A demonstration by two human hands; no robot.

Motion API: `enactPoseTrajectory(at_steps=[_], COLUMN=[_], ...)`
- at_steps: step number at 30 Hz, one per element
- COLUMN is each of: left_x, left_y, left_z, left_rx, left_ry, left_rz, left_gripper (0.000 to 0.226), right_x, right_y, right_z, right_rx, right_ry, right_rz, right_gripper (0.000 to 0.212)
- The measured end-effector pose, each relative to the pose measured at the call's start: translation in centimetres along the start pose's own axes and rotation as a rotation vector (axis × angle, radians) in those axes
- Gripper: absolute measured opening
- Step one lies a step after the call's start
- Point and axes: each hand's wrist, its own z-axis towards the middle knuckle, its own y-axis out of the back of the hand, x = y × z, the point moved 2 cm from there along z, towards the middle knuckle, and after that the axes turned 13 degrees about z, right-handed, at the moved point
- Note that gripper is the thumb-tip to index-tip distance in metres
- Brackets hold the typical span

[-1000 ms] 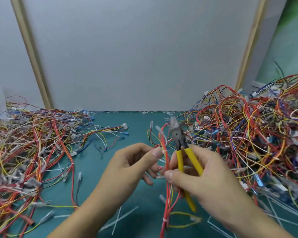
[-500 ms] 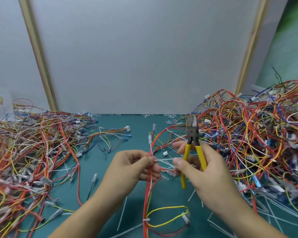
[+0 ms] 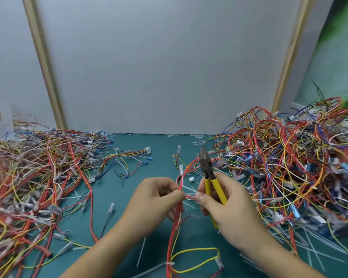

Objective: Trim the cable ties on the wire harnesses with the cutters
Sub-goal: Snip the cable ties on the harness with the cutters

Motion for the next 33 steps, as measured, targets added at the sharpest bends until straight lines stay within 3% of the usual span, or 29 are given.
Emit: enactPoseTrajectory(at_steps=[3,6,11,17,23,26,29,33], left_x=[-0.2,-0.2,0.0,-0.1,-0.7,-1.2,-1.1,-0.9], left_y=[0.1,0.4,1.0,1.0,2.8,2.5,2.1,2.0], left_z=[-0.4,-0.5,-0.3,-0.3,-0.2,-0.3,-0.4,-0.4], left_rx=[0.085,0.095,-0.016,-0.112,-0.274,-0.250,-0.212,-0.157], left_ry=[0.016,0.033,0.045,-0.018,-0.113,-0.156,-0.155,-0.162], left_rz=[-0.146,-0.204,-0.248,-0.170,-0.389,-0.419,-0.446,-0.473], left_gripper=[0.006,0.015,0.014,0.012,0.016,0.018,0.021,0.025], right_x=[-0.2,-0.1,1.3,1.3,1.4,1.8,1.8,1.6], right_y=[0.2,0.2,0.8,-0.4,0.0,0.1,-0.5,-0.7], right_z=[0.4,0.7,2.5,0.9,0.1,0.2,-0.1,-0.4], right_rx=[-0.051,-0.038,-0.030,-0.048,0.035,0.065,0.172,0.197], right_ry=[0.005,-0.010,-0.031,-0.010,-0.009,-0.039,-0.015,-0.035], right_rz=[-0.035,-0.111,-0.113,-0.104,-0.060,-0.070,-0.243,-0.267], right_gripper=[0.022,0.021,0.009,0.048,0.042,0.049,0.060,0.054])
